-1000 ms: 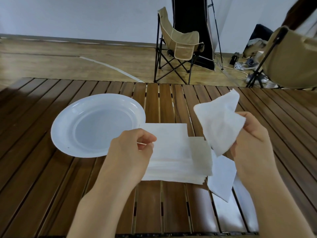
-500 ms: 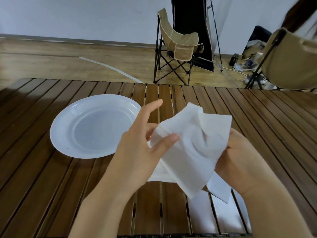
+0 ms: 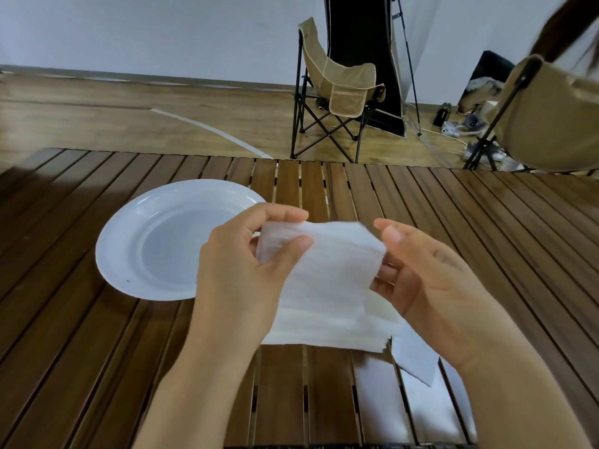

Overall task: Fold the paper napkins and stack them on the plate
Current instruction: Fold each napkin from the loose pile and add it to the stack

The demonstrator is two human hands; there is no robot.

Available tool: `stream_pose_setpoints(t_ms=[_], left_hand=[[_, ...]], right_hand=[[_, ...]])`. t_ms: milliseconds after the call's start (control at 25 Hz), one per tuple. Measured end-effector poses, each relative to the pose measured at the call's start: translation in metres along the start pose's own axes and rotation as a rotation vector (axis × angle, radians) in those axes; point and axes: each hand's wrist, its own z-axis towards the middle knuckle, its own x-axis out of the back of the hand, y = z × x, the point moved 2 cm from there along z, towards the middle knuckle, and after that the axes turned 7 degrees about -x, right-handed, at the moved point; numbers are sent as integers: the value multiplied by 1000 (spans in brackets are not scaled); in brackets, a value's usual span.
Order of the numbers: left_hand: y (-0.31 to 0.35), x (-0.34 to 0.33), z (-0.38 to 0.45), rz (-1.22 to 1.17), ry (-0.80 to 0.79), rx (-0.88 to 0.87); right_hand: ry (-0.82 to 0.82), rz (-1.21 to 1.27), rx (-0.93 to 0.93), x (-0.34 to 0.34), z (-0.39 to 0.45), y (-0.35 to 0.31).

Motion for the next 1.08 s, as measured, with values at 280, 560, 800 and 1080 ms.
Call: stream_pose_setpoints(t_ms=[280,560,800,1080], left_hand=[[-2,2,0,37,7,23],[-8,8,1,131,6,-30],[-3,10,2,210,36,-88],[-3,8,6,151,132,-38]], right_hand=[[247,-313,247,4,-4,-3],[338,-481,370,3,-9,-8],[364,-461,454,0,-11,-8],[380,-476,493,-5,-4,-5]])
